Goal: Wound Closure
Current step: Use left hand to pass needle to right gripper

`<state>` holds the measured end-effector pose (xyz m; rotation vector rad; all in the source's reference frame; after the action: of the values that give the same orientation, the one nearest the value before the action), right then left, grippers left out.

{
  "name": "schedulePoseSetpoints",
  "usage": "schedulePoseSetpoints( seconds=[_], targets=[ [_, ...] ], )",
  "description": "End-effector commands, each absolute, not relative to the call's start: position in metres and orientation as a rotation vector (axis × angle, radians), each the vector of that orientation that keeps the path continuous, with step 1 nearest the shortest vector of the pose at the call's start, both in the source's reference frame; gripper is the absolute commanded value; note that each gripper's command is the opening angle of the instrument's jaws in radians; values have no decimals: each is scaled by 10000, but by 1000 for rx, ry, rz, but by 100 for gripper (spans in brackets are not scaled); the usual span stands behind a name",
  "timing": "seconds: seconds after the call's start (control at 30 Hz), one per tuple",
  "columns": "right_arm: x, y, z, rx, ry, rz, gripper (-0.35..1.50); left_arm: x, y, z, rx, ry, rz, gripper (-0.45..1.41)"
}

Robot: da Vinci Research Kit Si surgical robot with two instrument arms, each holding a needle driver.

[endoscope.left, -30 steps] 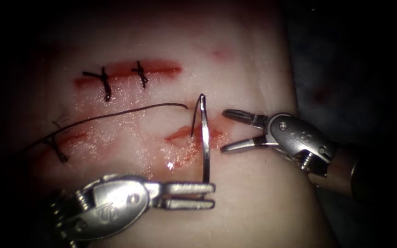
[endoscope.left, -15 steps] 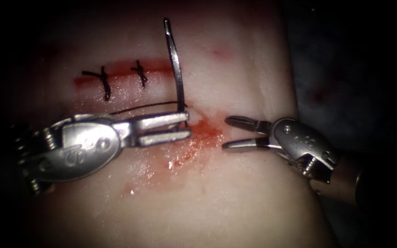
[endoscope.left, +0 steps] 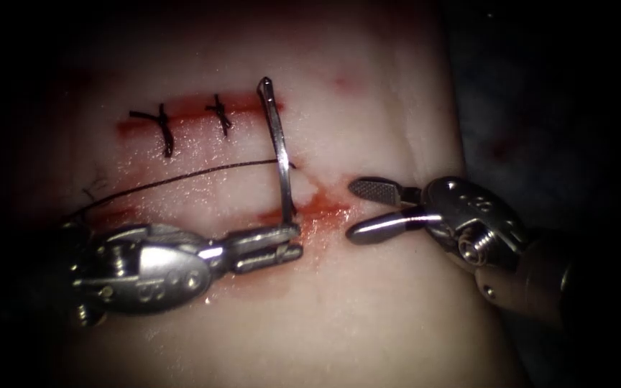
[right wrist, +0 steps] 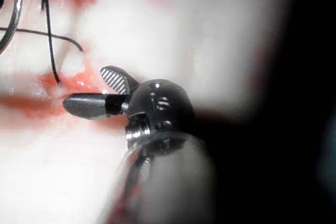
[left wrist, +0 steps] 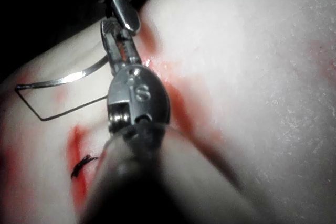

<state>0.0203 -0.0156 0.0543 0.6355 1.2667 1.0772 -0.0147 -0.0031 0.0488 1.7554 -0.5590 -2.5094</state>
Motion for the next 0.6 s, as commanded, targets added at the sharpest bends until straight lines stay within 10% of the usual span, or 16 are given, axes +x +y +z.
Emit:
schedulePoseSetpoints(
  seconds=[0.03,0.6],
  targets=[
    [212,-152,545,662,1267,1098,116,-153,-31,497,1742,-565,-2509,-45],
    [238,-151,523,896,1260,1250,121,-176,-56,518,1618,-597,-2431,-45]
  ],
)
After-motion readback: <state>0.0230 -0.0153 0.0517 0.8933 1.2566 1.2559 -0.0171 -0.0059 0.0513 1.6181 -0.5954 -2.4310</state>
